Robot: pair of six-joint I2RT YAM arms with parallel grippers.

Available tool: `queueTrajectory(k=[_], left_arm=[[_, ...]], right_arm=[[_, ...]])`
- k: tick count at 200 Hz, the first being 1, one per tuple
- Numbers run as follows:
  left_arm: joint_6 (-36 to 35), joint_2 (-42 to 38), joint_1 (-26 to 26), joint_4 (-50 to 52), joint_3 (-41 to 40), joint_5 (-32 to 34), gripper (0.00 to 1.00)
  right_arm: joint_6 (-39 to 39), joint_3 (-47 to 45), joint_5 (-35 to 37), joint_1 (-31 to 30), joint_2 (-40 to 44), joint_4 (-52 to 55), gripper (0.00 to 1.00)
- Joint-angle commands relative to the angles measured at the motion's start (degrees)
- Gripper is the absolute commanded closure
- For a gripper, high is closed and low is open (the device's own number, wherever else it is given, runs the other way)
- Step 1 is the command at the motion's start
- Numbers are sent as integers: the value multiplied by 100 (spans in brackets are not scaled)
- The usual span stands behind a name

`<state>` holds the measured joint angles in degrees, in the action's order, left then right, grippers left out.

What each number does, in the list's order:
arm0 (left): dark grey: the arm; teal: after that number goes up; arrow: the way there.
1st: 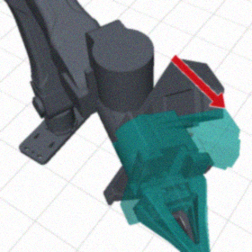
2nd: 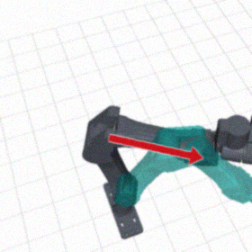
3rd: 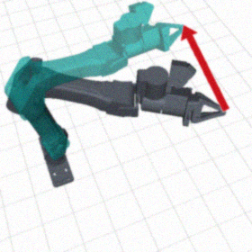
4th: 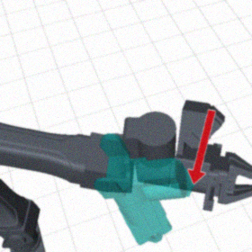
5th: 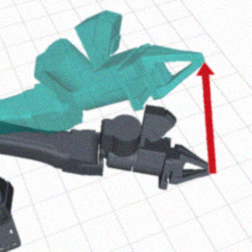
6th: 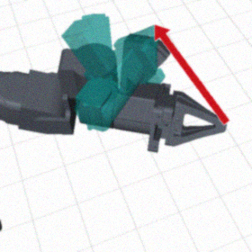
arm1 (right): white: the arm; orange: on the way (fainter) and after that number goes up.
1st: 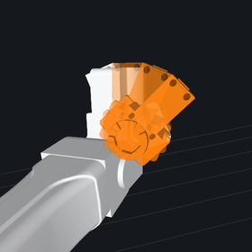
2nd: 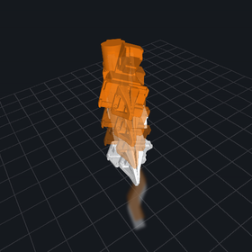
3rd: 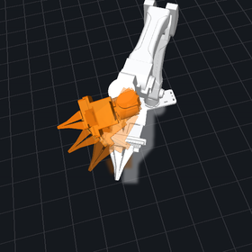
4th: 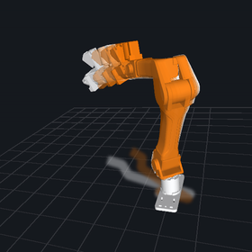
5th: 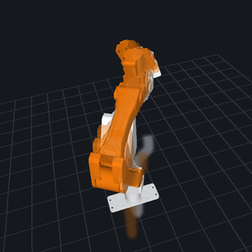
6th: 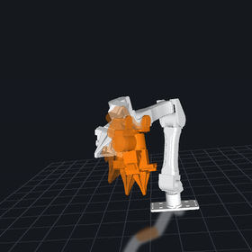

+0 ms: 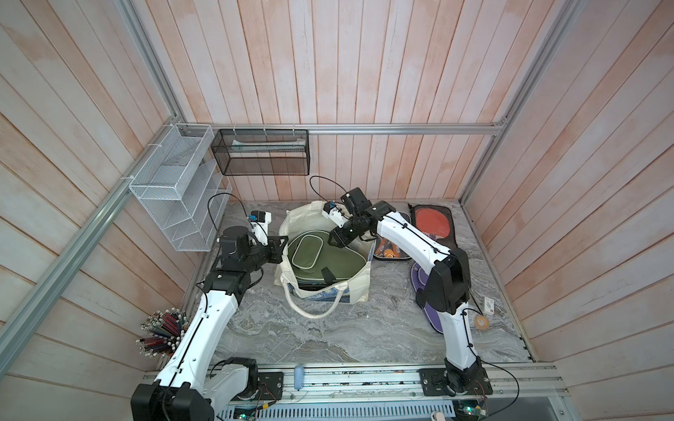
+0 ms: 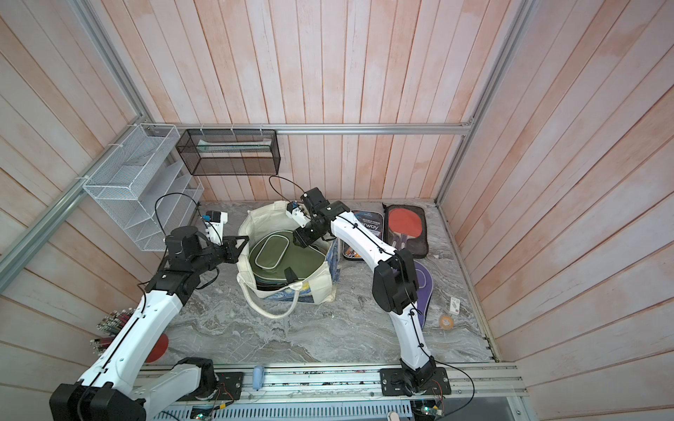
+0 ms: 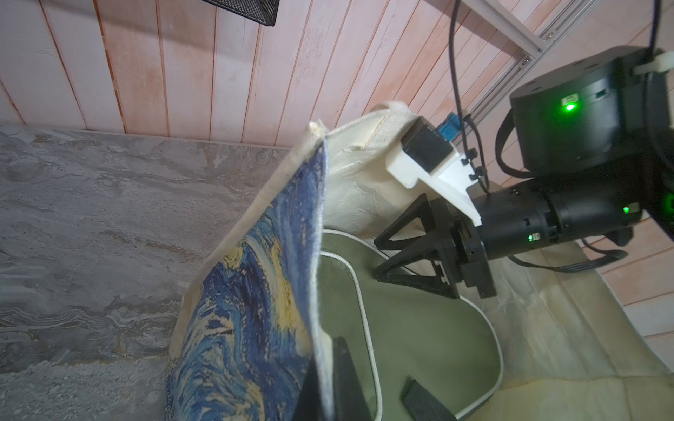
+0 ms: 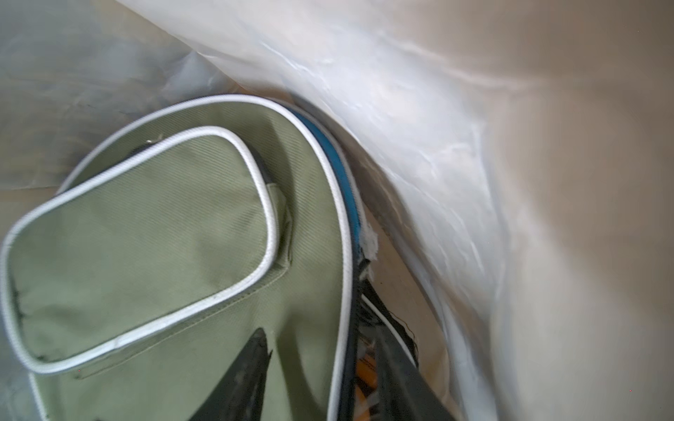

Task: Remove the ping pong set from the canvas bag
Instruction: Pick up the ping pong set from the canvas bag.

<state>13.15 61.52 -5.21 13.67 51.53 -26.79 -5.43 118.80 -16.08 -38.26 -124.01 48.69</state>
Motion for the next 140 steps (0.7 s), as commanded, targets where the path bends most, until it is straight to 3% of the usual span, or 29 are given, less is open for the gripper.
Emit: queueTrajectory(k=[1, 22, 56, 140], left_arm=[[-19, -34, 11, -444, 147, -46, 100], [-22, -31, 11, -446, 146, -53, 100], [-27, -26, 11, -445, 156, -46, 100], [-42, -37, 9, -463, 131, -55, 100]], right_arm=[[107, 108, 297, 12, -274, 395, 49], [21, 83, -201, 12, -290, 402, 55], [-93, 123, -1043, 12, -223, 386, 100], [-331, 1075, -1044, 20, 534, 344, 100]])
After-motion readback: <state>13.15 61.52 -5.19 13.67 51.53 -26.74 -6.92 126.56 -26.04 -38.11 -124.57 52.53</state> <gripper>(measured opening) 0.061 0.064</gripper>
